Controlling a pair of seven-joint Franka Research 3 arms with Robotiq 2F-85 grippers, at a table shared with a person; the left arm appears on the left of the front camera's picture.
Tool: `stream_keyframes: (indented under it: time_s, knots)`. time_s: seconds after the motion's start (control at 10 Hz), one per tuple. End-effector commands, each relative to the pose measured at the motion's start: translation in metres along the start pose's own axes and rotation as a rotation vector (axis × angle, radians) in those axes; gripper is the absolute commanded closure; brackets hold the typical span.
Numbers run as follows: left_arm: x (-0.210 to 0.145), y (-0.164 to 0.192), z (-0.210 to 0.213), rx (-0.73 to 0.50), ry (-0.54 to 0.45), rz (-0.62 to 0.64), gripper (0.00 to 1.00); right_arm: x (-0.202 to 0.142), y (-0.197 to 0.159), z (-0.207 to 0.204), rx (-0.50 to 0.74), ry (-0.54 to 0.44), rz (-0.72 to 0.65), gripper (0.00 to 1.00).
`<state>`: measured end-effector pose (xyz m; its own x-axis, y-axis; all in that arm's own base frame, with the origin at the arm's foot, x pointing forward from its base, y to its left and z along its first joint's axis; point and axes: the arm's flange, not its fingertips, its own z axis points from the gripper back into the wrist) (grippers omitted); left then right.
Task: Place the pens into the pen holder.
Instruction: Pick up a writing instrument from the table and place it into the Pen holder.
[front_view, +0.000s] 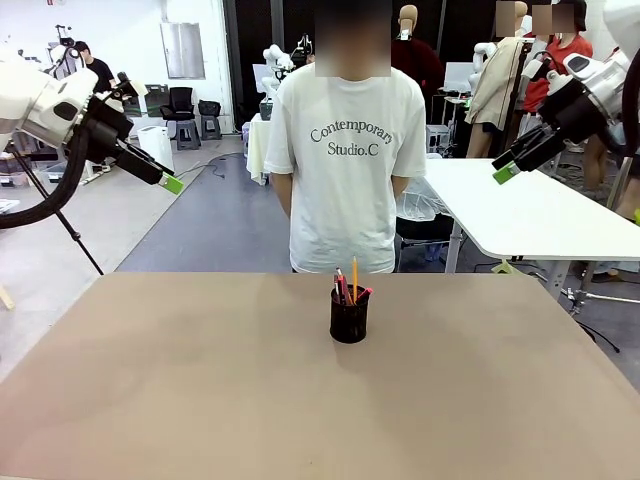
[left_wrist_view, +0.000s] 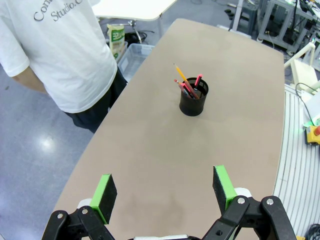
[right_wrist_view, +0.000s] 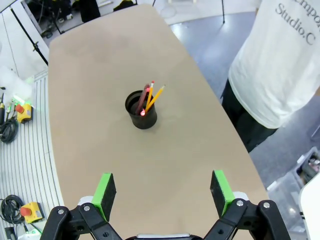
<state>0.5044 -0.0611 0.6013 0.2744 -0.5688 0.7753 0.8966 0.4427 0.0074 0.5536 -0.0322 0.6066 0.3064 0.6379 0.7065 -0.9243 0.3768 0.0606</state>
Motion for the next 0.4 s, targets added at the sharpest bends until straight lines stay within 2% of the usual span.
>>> stream_keyframes:
  time_s: [0.0, 0.3]
  knots:
    - [-0.0002, -0.0007, 0.0014, -0.002, -0.004, 0.014, 0.00, 0.0015, 0.0019, 0.0018, -0.002, 0.002, 0.005, 0.00]
    - [-0.0002, -0.0007, 0.0014, -0.002, -0.004, 0.014, 0.00, 0.0015, 0.0019, 0.0018, -0.002, 0.002, 0.005, 0.00]
